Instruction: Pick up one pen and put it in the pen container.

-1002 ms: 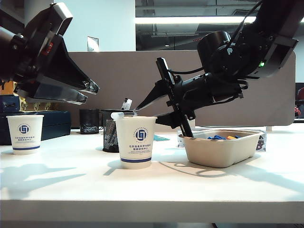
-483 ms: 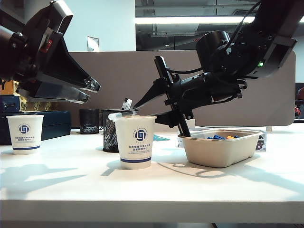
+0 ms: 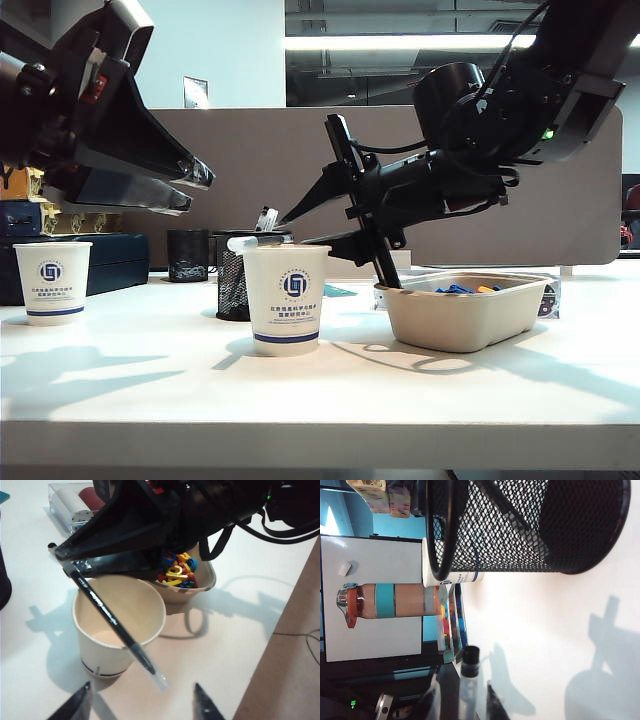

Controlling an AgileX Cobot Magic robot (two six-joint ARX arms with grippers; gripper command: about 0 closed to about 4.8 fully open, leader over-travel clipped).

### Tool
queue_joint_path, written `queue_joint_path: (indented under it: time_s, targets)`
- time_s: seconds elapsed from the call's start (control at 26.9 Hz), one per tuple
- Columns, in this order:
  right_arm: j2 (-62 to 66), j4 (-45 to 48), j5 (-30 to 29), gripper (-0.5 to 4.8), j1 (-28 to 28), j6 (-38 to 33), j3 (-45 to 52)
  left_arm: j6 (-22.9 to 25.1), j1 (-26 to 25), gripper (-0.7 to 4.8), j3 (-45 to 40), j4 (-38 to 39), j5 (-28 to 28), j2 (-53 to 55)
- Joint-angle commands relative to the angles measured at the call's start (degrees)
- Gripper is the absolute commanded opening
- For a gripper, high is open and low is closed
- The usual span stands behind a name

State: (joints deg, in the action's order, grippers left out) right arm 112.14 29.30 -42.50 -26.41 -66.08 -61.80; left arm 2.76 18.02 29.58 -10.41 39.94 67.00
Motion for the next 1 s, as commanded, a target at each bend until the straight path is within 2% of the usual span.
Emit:
queue_joint_path:
  time_s: [0.04, 0.3, 0.37, 0.48, 0.71, 1.0]
  targets:
    - [-0.28, 0.98, -0.57, 1.17, -0.11, 0.33, -0.2, -1.46, 0.02, 2.5, 0.35, -0.59, 1.16, -0.15]
    - [-0.28, 0.94, -0.7, 1.18, -0.02, 3.61, -0.2, -1.49, 0.48, 2.51, 3.58, 0.37, -4.44, -0.15]
    - [-0.28, 0.92, -0.46, 1.5, 0.2, 4.39, -0.2, -0.07, 1.6, 2.51, 5.7, 3.1, -7.45, -0.13]
    - [-0.31, 0.81, 0.15, 1.63, 1.11, 4.83, -0.2, 1.99, 5.6, 2.51, 8.39, 7.98, -13.44, 1.01]
    - [-0.31, 0.57, -1.36, 1.81, 3.52, 5.09, -0.2, 1.77, 10.38, 2.51, 11.06, 9.7, -21.31, 5.92]
    - [-0.31, 1.01, -3.78, 1.81, 8.24, 6.86, -0.2, 1.7, 10.4, 2.51, 16.04, 13.07, -25.44, 6.4]
